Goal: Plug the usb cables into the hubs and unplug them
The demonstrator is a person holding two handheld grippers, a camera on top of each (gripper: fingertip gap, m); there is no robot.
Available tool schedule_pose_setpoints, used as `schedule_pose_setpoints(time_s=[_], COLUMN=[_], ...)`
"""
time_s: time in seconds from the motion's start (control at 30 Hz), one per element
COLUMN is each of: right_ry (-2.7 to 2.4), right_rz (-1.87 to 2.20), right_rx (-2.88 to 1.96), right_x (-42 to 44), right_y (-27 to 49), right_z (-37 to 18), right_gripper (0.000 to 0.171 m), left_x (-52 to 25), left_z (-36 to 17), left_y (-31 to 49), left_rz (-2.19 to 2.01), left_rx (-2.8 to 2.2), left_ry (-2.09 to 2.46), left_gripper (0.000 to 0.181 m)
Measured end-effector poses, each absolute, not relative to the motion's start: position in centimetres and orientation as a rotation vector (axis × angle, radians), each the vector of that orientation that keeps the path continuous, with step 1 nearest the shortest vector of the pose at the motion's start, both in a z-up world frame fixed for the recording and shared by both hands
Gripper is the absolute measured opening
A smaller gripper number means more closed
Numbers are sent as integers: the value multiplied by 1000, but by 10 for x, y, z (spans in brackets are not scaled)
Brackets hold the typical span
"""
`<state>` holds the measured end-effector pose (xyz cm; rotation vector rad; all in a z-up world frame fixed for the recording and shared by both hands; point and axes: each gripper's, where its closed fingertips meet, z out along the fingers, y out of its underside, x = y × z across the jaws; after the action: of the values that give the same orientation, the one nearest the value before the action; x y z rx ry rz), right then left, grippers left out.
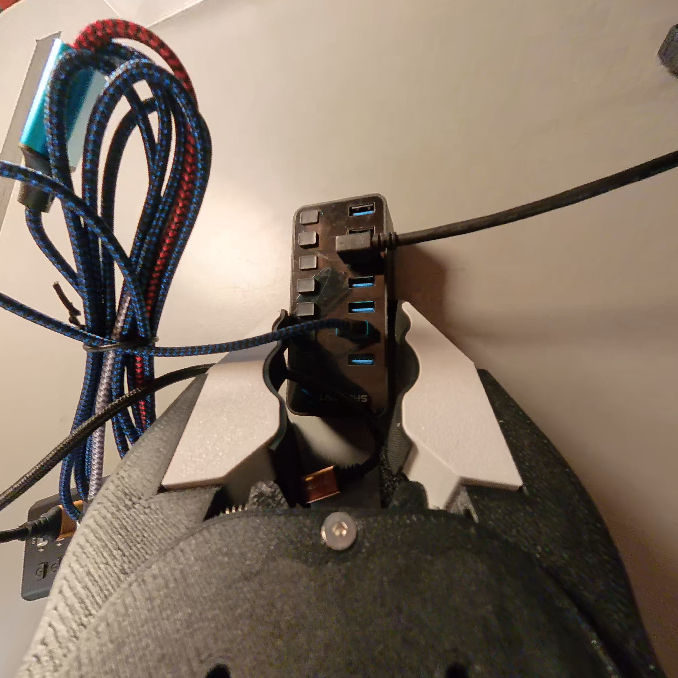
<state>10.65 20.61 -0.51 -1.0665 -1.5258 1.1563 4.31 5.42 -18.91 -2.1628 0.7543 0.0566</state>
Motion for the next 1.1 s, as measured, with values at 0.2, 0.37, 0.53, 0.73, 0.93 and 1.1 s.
schedule_pose_setpoints(time_s=[0.2, 0.37, 0.53, 0.73, 0.93, 1.1], right_ry=[-1285, -1154, -1231, -1419, -1497, -1481], right_rz=[715, 449, 482, 675, 538, 508], right_rx=[-1359, -1607, -1735, -1830, -1885, -1852], right_x=[197, 259, 256, 221, 227, 231], right_y=[313, 352, 356, 362, 393, 404], right_z=[9, -17, -58, -115, -152, -139], right_gripper=[7, 7, 7, 8, 11, 31], left_x=[43, 43, 43, 43, 43, 43], left_z=[-189, -191, -192, -191, -191, -191], left_y=[55, 56, 57, 57, 57, 56], left_rz=[58, 49, 49, 56, 55, 56], left_rx=[-2163, -2163, -2163, -2161, -2159, -2158], left_ry=[752, 742, 740, 743, 745, 746], left_gripper=[62, 61, 61, 62, 62, 62])
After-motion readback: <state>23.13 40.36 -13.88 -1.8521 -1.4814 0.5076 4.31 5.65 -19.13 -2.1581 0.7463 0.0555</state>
